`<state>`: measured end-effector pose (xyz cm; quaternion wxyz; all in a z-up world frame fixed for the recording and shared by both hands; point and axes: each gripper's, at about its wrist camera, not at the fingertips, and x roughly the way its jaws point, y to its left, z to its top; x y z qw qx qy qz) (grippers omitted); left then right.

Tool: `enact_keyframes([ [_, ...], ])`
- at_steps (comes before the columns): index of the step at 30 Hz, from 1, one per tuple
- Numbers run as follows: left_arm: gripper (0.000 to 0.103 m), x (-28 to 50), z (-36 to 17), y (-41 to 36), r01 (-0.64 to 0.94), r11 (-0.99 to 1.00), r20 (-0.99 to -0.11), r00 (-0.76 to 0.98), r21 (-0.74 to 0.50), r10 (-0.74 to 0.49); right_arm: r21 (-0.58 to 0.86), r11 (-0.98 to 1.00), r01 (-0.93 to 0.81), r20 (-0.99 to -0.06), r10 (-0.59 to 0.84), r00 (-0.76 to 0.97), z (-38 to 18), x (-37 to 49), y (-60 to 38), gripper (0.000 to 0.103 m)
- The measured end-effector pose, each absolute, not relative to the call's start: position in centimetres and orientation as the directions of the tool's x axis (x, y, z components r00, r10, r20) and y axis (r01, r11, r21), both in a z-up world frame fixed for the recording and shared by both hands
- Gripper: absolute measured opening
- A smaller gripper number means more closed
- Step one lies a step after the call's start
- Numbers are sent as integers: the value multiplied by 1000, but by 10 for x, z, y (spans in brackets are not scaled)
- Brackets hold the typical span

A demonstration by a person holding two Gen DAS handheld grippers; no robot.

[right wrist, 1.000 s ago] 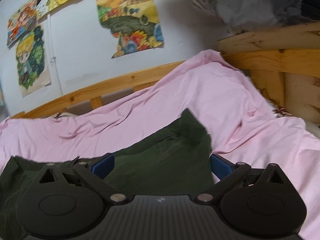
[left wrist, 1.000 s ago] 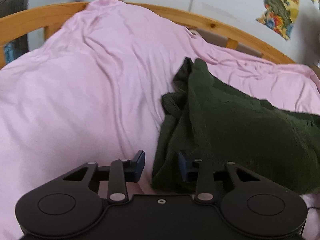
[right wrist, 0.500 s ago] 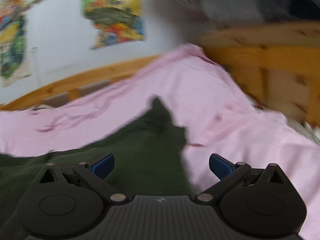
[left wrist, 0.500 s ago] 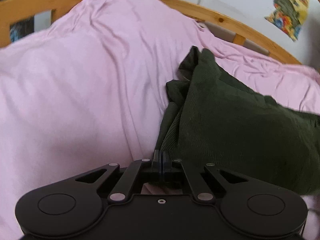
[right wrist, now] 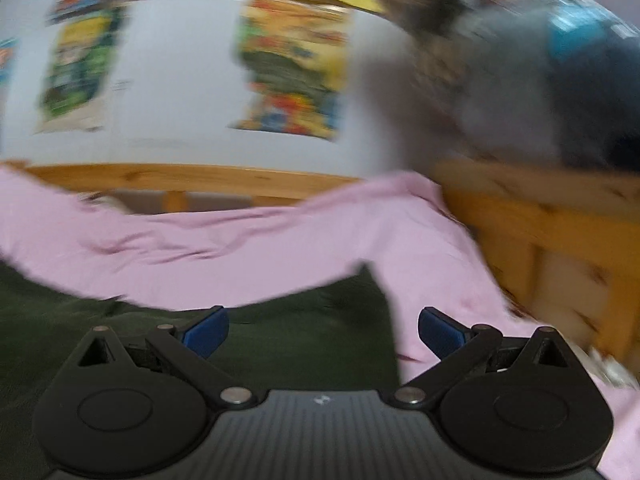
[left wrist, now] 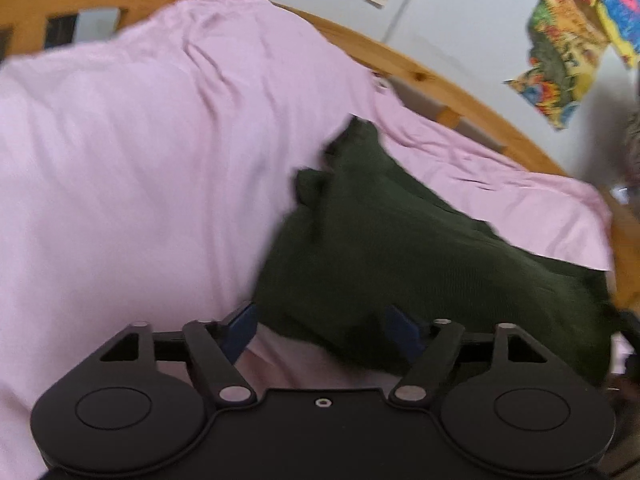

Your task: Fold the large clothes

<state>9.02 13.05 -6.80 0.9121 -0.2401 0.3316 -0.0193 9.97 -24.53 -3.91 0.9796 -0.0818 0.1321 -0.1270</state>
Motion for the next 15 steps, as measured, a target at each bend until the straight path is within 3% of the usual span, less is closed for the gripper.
enact_keyframes([
  [2,85,93,-77,124,-99,837,-581,763,-539,-284,-221,967,129,-257,-186,948,-44,102,-228,103],
  [6,85,115,-100,107,-91,750,-568,713,-656,-410,-261,965,6,-295,-85,952,-49,116,-196,103],
  [15,89,146,-124,102,-175,680,-559,728,-712,-397,-353,936,-10,-343,-119,932,-76,141,-160,103],
])
